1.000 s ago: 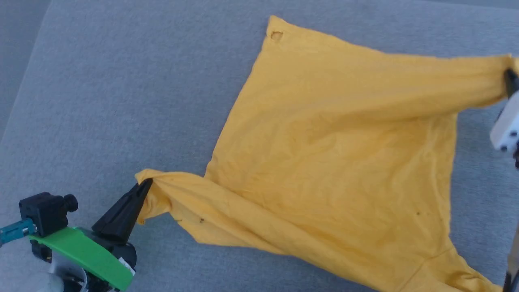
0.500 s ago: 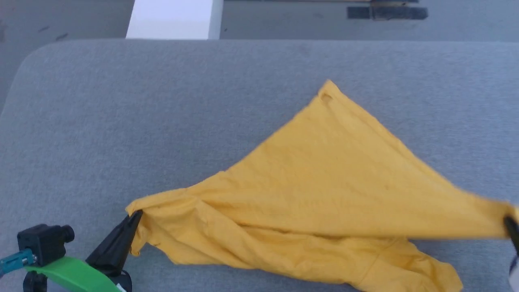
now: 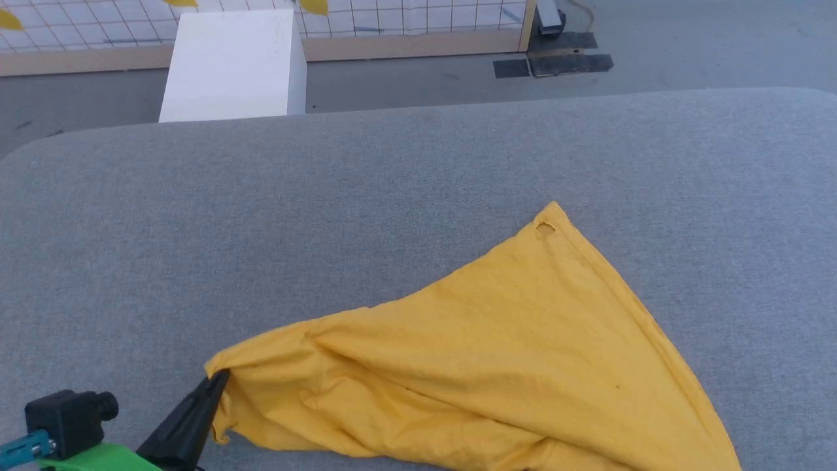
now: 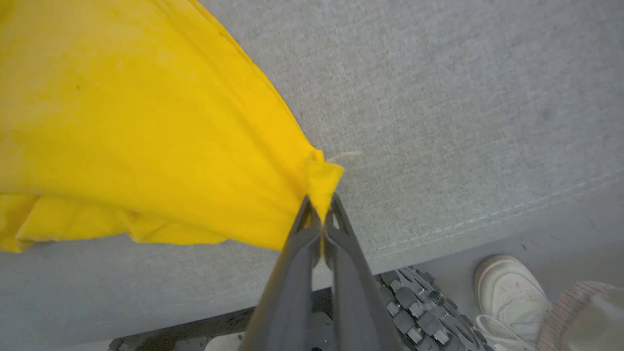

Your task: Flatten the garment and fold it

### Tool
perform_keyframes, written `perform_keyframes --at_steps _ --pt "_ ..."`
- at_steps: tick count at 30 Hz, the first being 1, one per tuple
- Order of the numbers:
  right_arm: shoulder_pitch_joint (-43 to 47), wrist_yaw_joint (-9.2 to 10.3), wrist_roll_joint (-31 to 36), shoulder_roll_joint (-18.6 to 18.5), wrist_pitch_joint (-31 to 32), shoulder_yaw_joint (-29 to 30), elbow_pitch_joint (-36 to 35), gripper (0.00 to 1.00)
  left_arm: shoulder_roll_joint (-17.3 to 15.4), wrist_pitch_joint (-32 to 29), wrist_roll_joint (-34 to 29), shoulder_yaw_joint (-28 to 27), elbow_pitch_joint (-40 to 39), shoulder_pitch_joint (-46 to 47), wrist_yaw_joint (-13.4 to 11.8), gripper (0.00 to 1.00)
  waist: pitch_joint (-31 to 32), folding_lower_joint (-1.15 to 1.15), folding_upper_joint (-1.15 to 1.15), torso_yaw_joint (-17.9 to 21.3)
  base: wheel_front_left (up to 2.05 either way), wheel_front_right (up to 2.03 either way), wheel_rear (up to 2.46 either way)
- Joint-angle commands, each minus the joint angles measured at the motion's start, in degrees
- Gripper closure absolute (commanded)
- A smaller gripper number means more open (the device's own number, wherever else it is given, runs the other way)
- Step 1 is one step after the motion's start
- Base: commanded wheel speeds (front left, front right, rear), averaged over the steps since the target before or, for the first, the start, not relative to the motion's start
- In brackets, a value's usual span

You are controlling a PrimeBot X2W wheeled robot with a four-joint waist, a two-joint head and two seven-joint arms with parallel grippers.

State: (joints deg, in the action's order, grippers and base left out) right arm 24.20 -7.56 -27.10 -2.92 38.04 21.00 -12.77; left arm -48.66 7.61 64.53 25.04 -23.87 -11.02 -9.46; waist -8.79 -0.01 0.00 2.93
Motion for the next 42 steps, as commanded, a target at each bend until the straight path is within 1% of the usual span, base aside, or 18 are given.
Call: perform_keyframes --at_steps 1,3,6,7,8,9,10,11,12,16,21,23,26,28,32,35,39,42 --pt "-1.5 0.08 1.6 0.0 -1.4 -0.6 2.0 1.0 -0.3 -0.3 0.0 0.2 -0.2 0.0 -0.1 1.0 0.4 0.01 0.0 0.1 0.0 0.0 0.0" --pt "-3.2 0.08 3.2 0.0 -3.3 -1.9 6.3 1.0 -0.3 -1.1 -0.2 0.7 -0.2 0.5 0.0 1.0 0.5 0.01 0.0 -0.1 0.0 0.0 0.0" --pt "-5.3 0.08 4.5 0.0 -5.8 -3.3 10.7 1.0 0.0 -1.8 -0.5 1.4 0.0 1.4 0.1 1.0 0.6 0.01 0.0 -0.5 0.0 0.0 0.0" --pt "-5.9 0.08 4.7 0.0 -6.4 -4.0 11.6 0.92 0.1 -2.0 -0.6 1.6 0.0 1.7 0.2 1.0 0.5 0.01 0.0 -0.7 0.0 0.0 0.0" --pt "-6.3 0.08 4.6 0.0 -7.0 -4.3 11.9 0.76 0.2 -2.1 -0.6 1.7 0.0 1.9 0.3 1.0 0.4 0.01 0.0 -0.8 0.0 0.0 0.0" --pt "-6.7 0.08 4.5 0.0 -7.4 -4.6 11.8 0.62 0.4 -2.2 -0.6 1.8 0.0 2.2 0.4 1.0 0.3 0.01 0.0 -0.9 0.0 0.0 0.0" --pt "-6.9 0.08 4.7 0.0 -7.5 -4.8 11.5 0.54 0.4 -2.3 -0.6 1.9 0.0 2.4 0.5 1.0 0.2 0.01 0.0 -1.0 0.0 0.0 0.0" --pt "-6.8 0.08 4.8 0.0 -7.0 -4.9 10.6 0.16 0.5 -2.3 -0.6 1.9 0.0 2.5 0.6 1.0 -0.1 0.01 0.0 -1.1 0.0 0.0 0.0" --pt "-6.7 0.08 4.7 0.0 -6.4 -4.8 9.5 0.0 0.6 -2.3 -0.5 1.9 0.0 2.6 0.7 1.0 -0.3 0.01 0.0 -1.1 0.0 0.0 0.0" --pt "-5.3 0.08 3.7 0.0 -1.5 -2.4 0.8 0.0 0.6 -2.0 -0.5 1.7 -0.1 2.9 1.3 1.0 -1.7 0.01 0.0 -1.6 0.0 0.0 0.0" --pt "-3.2 0.08 3.4 0.0 9.4 2.6 -15.0 0.0 0.4 -1.2 -0.5 1.2 -0.4 3.3 2.2 1.0 -4.0 0.01 0.0 -2.3 0.0 0.0 0.0" --pt "-4.8 0.08 4.7 -0.1 11.8 4.0 -21.2 0.0 0.4 -0.7 -0.6 0.8 -0.5 3.6 2.6 1.0 -5.0 0.01 0.0 -2.7 0.0 0.0 0.0" --pt "-10.2 0.08 7.0 -1.8 12.2 4.3 -25.3 0.0 0.4 -0.3 -0.7 0.6 -0.4 4.3 3.3 1.0 -6.2 0.01 0.0 -3.4 0.0 0.0 0.0" --pt "-14.4 0.08 8.5 -3.2 12.6 2.0 -24.8 0.0 0.5 -0.1 -0.9 0.4 -0.3 4.8 3.8 1.0 -7.1 0.01 0.0 -3.9 0.0 0.0 0.0" --pt "-23.7 0.08 10.8 -5.4 14.5 -4.4 -19.0 0.0 0.4 -0.1 -1.4 0.5 -0.2 6.3 5.0 1.0 -9.1 0.01 0.0 -5.1 0.0 0.0 0.0" --pt "-31.4 0.08 13.3 -7.3 15.5 -9.3 -12.6 0.0 0.3 -0.4 -1.8 0.7 -0.2 7.6 6.0 1.0 -10.8 0.01 0.0 -6.2 0.0 0.0 0.0" --pt "-40.3 0.08 16.0 -7.9 16.1 -14.7 -3.4 0.0 0.4 -0.8 -2.1 1.1 0.0 9.3 7.3 1.0 -12.8 0.01 0.0 -7.6 0.0 0.0 0.0" --pt "-45.5 0.08 17.6 -7.9 16.1 -17.3 3.4 0.0 0.8 -1.2 -2.2 1.5 0.5 10.5 8.1 1.0 -14.1 0.01 0.0 -8.8 0.0 0.0 0.0"
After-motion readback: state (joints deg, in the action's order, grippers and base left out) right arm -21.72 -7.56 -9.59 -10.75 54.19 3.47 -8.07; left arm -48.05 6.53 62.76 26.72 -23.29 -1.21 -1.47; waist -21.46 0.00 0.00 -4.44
